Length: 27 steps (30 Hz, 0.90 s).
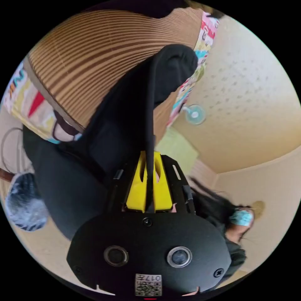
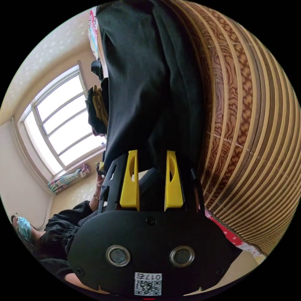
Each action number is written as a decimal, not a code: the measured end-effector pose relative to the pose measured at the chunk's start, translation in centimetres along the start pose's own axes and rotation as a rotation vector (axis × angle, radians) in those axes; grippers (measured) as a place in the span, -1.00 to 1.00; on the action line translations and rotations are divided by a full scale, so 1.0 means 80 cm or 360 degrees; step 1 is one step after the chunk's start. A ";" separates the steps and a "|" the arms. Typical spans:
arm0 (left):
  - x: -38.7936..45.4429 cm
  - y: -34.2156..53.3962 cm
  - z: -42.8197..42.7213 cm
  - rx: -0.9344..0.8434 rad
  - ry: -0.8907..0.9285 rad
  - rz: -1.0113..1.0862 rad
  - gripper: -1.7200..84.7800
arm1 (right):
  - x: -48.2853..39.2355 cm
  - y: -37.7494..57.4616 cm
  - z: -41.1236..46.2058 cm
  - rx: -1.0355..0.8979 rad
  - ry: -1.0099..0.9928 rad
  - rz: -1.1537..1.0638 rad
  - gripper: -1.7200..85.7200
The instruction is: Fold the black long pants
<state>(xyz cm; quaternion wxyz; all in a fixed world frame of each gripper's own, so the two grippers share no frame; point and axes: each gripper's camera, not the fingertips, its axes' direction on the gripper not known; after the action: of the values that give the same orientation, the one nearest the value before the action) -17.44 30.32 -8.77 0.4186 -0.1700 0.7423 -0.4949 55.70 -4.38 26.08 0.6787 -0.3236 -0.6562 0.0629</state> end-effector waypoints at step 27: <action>-0.002 0.113 0.013 0.0100 -0.0147 0.0038 -0.97 | -0.091 0.090 -0.110 -0.0092 -0.0817 -0.0536 -0.92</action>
<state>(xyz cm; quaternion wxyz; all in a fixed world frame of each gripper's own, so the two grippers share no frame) -15.08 33.91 -16.80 0.4635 -0.1705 0.7082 -0.5046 65.39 -5.58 16.74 0.4823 -0.2030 -0.8521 0.0107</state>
